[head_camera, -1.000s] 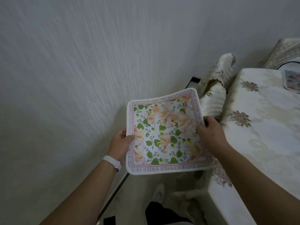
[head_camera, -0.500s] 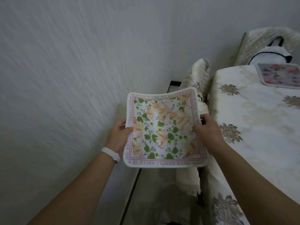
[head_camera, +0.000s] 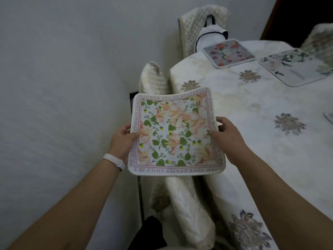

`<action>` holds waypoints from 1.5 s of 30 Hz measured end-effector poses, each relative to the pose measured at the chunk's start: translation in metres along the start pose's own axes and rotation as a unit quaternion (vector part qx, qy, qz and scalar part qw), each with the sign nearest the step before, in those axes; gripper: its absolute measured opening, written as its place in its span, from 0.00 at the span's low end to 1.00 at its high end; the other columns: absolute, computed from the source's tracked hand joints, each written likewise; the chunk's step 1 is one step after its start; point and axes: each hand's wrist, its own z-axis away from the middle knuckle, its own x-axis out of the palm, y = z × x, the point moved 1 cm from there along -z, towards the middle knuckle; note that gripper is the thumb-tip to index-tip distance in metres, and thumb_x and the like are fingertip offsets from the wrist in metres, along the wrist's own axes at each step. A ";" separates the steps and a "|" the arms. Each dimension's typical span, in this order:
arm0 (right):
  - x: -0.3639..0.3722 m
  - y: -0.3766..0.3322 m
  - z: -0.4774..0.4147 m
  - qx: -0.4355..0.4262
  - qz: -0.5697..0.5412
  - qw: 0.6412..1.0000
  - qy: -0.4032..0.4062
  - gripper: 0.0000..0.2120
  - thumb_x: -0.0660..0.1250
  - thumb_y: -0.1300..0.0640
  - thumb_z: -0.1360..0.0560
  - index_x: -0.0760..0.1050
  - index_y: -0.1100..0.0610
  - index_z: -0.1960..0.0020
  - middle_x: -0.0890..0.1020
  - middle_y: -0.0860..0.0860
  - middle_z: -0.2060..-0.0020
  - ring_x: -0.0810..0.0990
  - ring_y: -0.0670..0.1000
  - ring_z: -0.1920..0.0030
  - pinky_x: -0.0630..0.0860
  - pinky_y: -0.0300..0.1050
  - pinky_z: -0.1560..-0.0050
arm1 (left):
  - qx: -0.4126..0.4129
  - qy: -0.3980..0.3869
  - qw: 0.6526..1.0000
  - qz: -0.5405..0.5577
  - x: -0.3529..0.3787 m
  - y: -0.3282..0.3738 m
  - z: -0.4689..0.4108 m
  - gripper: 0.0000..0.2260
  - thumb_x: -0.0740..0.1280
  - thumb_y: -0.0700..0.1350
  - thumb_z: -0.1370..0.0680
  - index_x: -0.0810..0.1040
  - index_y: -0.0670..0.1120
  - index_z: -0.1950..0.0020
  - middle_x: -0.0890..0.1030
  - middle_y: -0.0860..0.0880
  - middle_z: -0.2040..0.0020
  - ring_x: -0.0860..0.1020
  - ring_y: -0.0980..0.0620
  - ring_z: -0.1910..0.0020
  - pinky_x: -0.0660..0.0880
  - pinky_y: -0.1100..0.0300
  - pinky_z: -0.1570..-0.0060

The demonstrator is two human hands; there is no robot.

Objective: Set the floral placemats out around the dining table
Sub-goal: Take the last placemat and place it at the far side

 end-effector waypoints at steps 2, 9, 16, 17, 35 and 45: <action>-0.001 0.001 -0.013 0.008 -0.024 0.999 0.040 0.16 0.63 0.60 0.22 0.72 0.49 0.36 0.83 0.48 0.53 0.84 0.49 0.57 0.81 0.48 0.61 | -0.004 -0.036 0.999 -0.015 0.015 0.008 -0.032 0.12 0.66 0.33 0.24 0.79 0.45 0.43 0.83 0.39 0.47 0.83 0.37 0.51 0.79 0.39 0.51; 0.003 0.008 -0.048 0.074 -0.083 0.971 0.210 0.14 0.63 0.64 0.23 0.75 0.52 0.40 0.85 0.47 0.54 0.86 0.45 0.62 0.80 0.41 0.68 | -0.034 -0.188 0.981 -0.024 0.064 0.035 -0.140 0.13 0.64 0.33 0.23 0.78 0.46 0.42 0.83 0.40 0.48 0.83 0.39 0.53 0.81 0.42 0.56; 0.008 -0.006 -0.055 0.102 -0.106 0.933 0.329 0.13 0.64 0.65 0.23 0.75 0.55 0.40 0.86 0.50 0.53 0.87 0.48 0.59 0.81 0.42 0.66 | -0.050 -0.298 0.953 -0.028 0.118 0.049 -0.197 0.12 0.63 0.32 0.23 0.81 0.45 0.47 0.84 0.40 0.49 0.83 0.40 0.54 0.82 0.44 0.57; 0.006 -0.008 -0.054 0.103 -0.108 0.928 0.342 0.13 0.64 0.65 0.23 0.75 0.55 0.41 0.86 0.49 0.53 0.87 0.48 0.60 0.81 0.41 0.67 | -0.054 -0.314 0.947 -0.034 0.126 0.052 -0.201 0.12 0.64 0.33 0.23 0.81 0.45 0.45 0.83 0.39 0.48 0.83 0.39 0.53 0.81 0.43 0.55; -0.026 0.012 -0.017 0.087 -0.184 0.893 0.401 0.10 0.64 0.67 0.24 0.77 0.54 0.48 0.84 0.51 0.54 0.85 0.52 0.55 0.81 0.47 0.61 | -0.045 -0.336 0.938 -0.076 0.169 0.074 -0.165 0.12 0.65 0.33 0.24 0.82 0.48 0.49 0.85 0.40 0.52 0.84 0.38 0.54 0.80 0.41 0.54; -0.011 0.012 -0.044 0.062 -0.234 0.879 0.410 0.12 0.63 0.68 0.24 0.77 0.52 0.50 0.85 0.51 0.52 0.85 0.52 0.54 0.83 0.49 0.57 | 0.012 -0.346 0.927 -0.143 0.180 0.088 -0.223 0.14 0.66 0.35 0.23 0.78 0.49 0.40 0.86 0.43 0.54 0.83 0.38 0.51 0.78 0.37 0.50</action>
